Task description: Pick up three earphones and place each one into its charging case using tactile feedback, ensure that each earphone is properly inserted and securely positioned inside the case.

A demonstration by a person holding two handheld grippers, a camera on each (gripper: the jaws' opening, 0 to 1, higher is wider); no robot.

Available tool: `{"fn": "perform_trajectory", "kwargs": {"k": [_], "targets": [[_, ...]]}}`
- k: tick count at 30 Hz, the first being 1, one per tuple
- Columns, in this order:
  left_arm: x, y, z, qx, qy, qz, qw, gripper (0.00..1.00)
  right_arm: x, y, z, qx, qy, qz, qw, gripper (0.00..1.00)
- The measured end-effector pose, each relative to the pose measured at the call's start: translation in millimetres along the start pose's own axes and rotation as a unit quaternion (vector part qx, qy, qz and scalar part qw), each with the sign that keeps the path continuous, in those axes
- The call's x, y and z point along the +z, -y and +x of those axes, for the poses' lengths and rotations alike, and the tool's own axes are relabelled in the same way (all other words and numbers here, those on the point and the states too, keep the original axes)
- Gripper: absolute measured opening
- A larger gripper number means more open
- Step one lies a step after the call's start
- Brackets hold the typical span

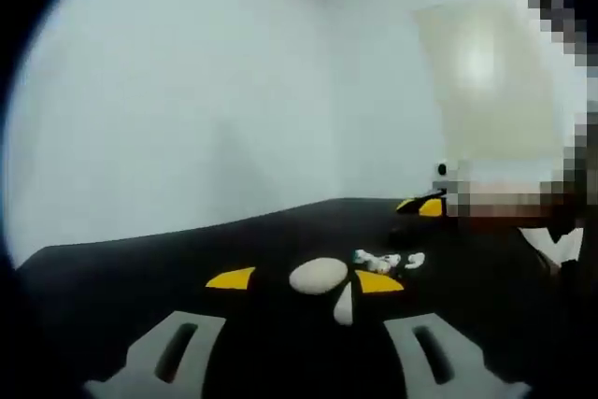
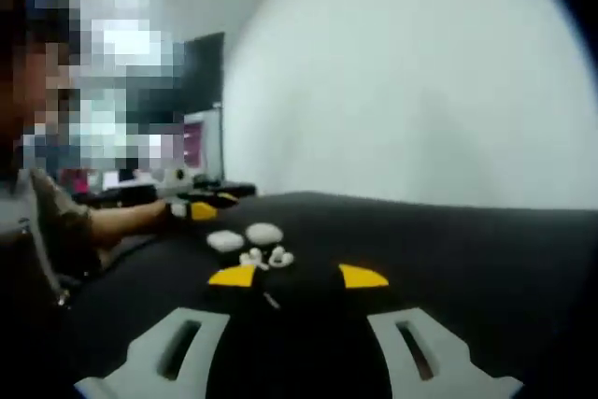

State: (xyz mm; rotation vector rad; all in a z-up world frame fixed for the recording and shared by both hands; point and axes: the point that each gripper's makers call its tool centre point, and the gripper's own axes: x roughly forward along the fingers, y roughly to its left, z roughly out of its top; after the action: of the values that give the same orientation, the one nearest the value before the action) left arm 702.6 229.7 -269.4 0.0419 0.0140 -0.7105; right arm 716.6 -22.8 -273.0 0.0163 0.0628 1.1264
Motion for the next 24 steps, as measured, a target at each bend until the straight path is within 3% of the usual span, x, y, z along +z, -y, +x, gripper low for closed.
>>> {"fn": "perform_trajectory", "kwargs": {"k": [7,18,24], "targets": [[0.6,-2.4,-0.3,0.003,0.001,-0.001,1.0,0.36,4.7,3.5,-1.3,-0.003,0.015,0.023,0.9996,0.33],[6.1,-3.5,-0.6,0.004,0.015,-0.02,0.9997,0.37,3.6,6.6,-1.8,-0.005,0.012,0.022,0.9997,0.33],[2.6,1.0,-0.1,0.003,0.007,-0.007,1.0,0.37,2.6,5.9,-1.4,-0.003,0.009,0.016,0.9998,0.33]]}}
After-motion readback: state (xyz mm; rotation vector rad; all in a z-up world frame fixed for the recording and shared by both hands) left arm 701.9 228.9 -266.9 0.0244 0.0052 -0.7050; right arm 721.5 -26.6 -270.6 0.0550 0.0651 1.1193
